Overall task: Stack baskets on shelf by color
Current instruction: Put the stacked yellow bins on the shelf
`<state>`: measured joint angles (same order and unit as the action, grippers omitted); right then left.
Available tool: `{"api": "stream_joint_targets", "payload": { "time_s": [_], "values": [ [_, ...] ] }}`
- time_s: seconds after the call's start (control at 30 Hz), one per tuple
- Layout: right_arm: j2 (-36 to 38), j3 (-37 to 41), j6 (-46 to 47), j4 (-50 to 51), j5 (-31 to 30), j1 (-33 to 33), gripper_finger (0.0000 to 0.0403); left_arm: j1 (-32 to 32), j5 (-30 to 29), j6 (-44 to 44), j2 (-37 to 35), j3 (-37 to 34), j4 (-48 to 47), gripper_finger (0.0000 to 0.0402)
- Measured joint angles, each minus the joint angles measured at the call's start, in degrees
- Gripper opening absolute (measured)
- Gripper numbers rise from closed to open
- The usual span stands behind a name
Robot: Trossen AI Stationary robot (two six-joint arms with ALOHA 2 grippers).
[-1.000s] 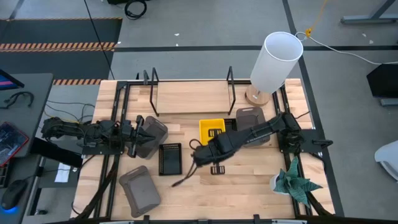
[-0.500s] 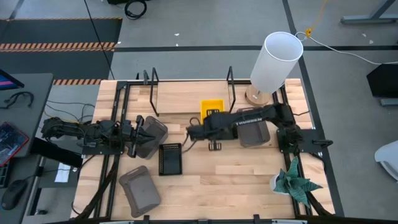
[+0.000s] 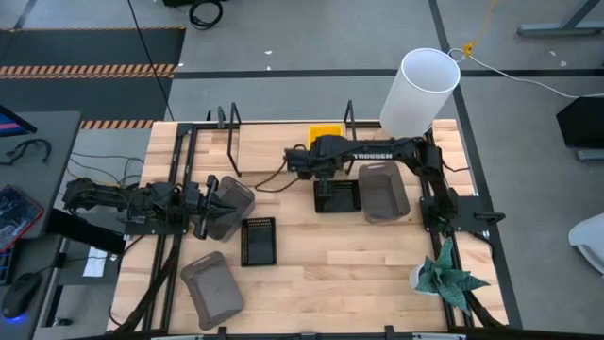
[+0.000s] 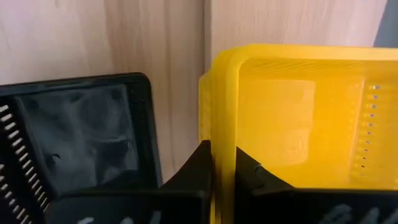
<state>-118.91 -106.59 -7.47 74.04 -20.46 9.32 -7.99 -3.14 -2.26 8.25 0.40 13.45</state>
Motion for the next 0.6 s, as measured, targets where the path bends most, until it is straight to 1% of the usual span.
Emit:
{"api": "stream_joint_targets", "payload": {
  "time_s": [0.17, 0.27, 0.43, 0.6],
  "values": [
    [0.0, 0.0, -0.8, 0.7, 3.8, 2.3, 0.0033, 0.0, 0.0, 0.0, 0.0, 0.0, 0.0, 0.0028],
    [0.0, 0.0, -0.7, 0.9, 4.9, 3.2, 0.0039, 0.0, 0.0, 0.0, 0.0, 0.0, 0.0, 0.0025],
    [0.0, 0.0, -0.8, 3.1, 5.0, 4.0, 0.0048, 0.0, 0.0, 0.0, 0.0, 0.0, 0.0, 0.0029],
    [0.0, 0.0, -0.2, 3.5, 4.9, 4.0, 0.0066, 0.0, 0.0, 0.0, 0.0, 0.0, 0.0, 0.0036]
  ]
}}
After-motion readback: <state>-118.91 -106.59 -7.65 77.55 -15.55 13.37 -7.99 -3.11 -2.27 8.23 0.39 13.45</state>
